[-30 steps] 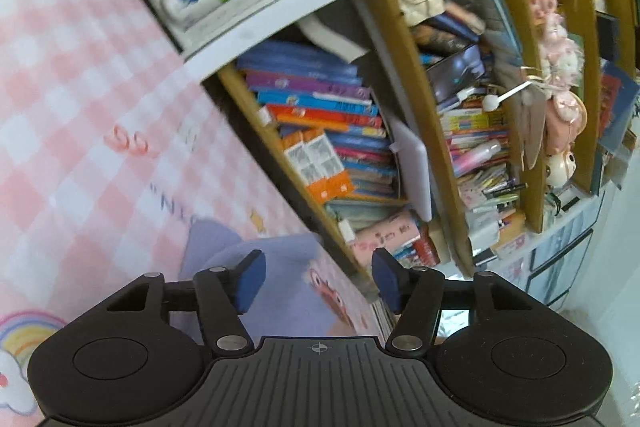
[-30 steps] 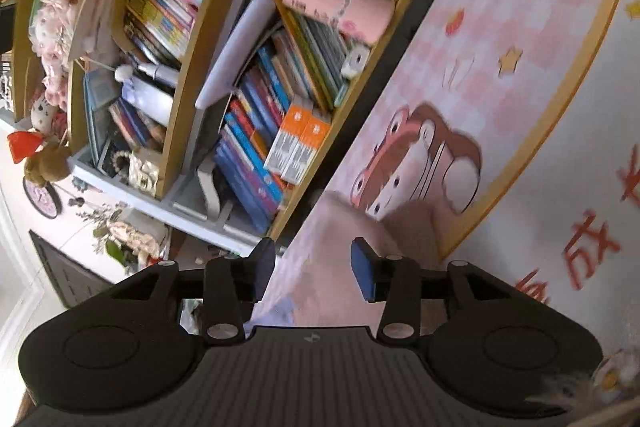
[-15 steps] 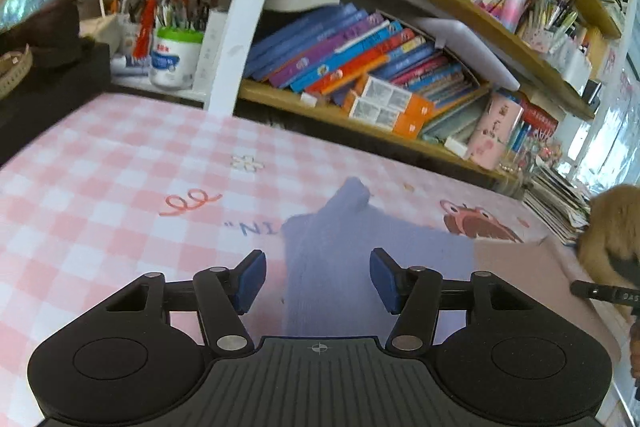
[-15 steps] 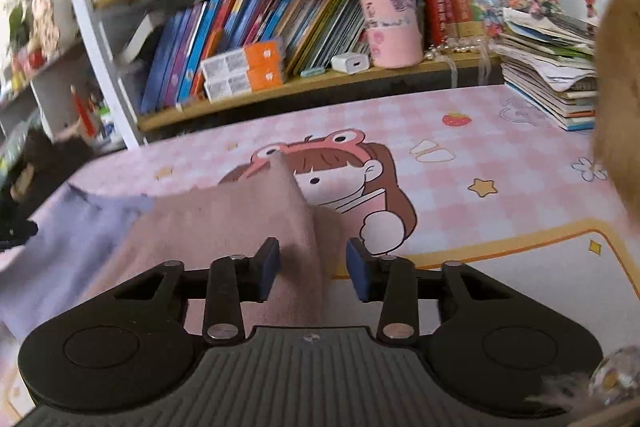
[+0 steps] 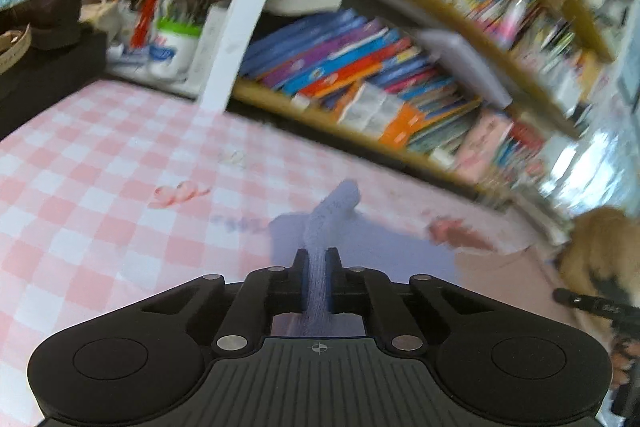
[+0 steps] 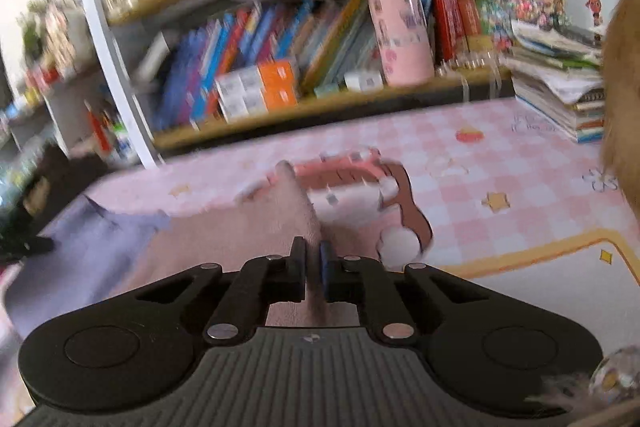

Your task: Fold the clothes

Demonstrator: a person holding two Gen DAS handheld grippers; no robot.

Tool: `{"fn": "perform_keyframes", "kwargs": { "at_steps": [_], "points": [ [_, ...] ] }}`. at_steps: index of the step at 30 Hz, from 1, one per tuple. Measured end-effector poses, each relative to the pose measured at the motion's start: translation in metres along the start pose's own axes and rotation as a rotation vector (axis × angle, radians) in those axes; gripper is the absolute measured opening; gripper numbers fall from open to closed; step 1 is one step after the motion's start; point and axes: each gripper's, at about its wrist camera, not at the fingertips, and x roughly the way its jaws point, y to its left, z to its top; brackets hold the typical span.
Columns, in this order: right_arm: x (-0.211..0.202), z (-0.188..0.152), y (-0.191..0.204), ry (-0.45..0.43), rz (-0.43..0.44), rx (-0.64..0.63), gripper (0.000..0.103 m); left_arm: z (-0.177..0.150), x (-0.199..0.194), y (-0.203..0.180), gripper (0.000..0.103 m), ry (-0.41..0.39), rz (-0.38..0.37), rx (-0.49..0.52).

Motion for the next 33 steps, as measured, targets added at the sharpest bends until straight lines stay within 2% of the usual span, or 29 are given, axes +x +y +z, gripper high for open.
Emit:
{"fn": "perform_keyframes", "kwargs": {
  "at_steps": [3,8,11,15,16,17,18,19,21,28,30,32,33],
  "points": [
    [-0.009,0.006,0.000,-0.030,0.009,0.011,0.006,0.006,-0.009,-0.003,0.006,-0.041,-0.053,-0.025],
    [0.009,-0.005,-0.011,0.061,-0.038,0.054,0.006,-0.005,0.014,0.012,0.006,0.053,0.017,-0.059],
    [0.013,-0.012,-0.016,0.081,-0.039,0.082,0.006,-0.011,0.019,0.022,0.007,0.076,0.037,-0.083],
    [0.013,-0.014,-0.017,0.090,-0.040,0.081,0.007,-0.011,0.018,0.022,0.012,0.080,0.046,-0.062],
    [0.012,-0.014,-0.017,0.092,-0.043,0.082,0.009,-0.011,0.018,0.020,0.016,0.083,0.050,-0.052],
    [0.011,-0.014,-0.017,0.093,-0.050,0.085,0.015,-0.012,0.018,0.019,0.020,0.088,0.056,-0.044],
    [0.010,-0.014,-0.017,0.095,-0.056,0.089,0.020,-0.012,0.017,0.017,0.031,0.092,0.061,-0.036],
    [0.008,-0.014,-0.019,0.096,-0.058,0.095,0.031,-0.013,0.016,0.017,0.039,0.092,0.062,-0.032],
    [0.004,-0.016,-0.022,0.103,-0.045,0.111,0.034,-0.014,0.013,0.018,0.047,0.093,0.056,-0.039],
    [-0.003,-0.024,-0.036,0.146,0.017,0.231,0.033,-0.023,0.017,0.028,0.043,0.132,-0.022,-0.147],
    [-0.001,-0.025,-0.038,0.158,0.033,0.264,0.029,-0.026,0.019,0.030,0.043,0.147,-0.048,-0.181],
    [0.002,-0.026,-0.038,0.168,0.055,0.296,0.019,-0.028,0.021,0.033,0.039,0.149,-0.057,-0.205],
    [0.004,-0.025,-0.038,0.172,0.062,0.309,0.019,-0.028,0.021,0.035,0.030,0.152,-0.060,-0.219]
  ]
}}
